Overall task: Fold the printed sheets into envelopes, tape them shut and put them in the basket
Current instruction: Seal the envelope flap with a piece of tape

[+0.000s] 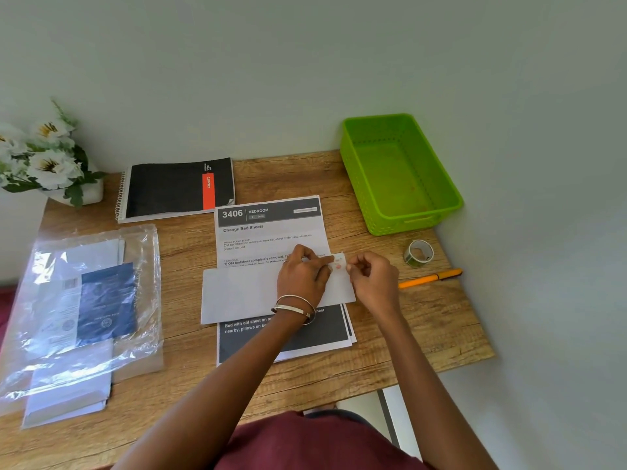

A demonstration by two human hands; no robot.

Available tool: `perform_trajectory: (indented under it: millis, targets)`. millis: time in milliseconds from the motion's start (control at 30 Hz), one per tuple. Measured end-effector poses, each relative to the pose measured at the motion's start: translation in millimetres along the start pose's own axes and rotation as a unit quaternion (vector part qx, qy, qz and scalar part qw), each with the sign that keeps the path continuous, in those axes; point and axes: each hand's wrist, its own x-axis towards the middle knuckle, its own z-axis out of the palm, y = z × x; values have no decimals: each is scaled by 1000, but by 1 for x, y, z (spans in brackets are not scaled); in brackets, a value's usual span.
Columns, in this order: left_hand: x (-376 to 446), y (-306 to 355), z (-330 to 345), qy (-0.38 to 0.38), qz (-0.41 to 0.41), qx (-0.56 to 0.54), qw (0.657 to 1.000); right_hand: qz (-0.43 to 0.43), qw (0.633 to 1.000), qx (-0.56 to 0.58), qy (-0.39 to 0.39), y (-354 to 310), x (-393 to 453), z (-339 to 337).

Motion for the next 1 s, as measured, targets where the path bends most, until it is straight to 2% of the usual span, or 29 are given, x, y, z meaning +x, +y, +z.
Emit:
perform_trajectory:
  millis: [167, 333, 600, 1000]
  targets:
    - [0, -1, 1, 10, 7, -11, 1000, -127, 987, -88, -39, 9, 2, 5]
    - [0, -1, 1, 8, 9, -12, 1000, -181, 971, -144, -62, 16, 7, 8]
    - [-1, -2, 0, 9, 3, -20, 1000, -207, 970, -131, -6, 21, 4, 13]
    - [-1, -4, 2, 7, 5, -22, 1000, -203, 975, -94, 8, 26, 3, 13]
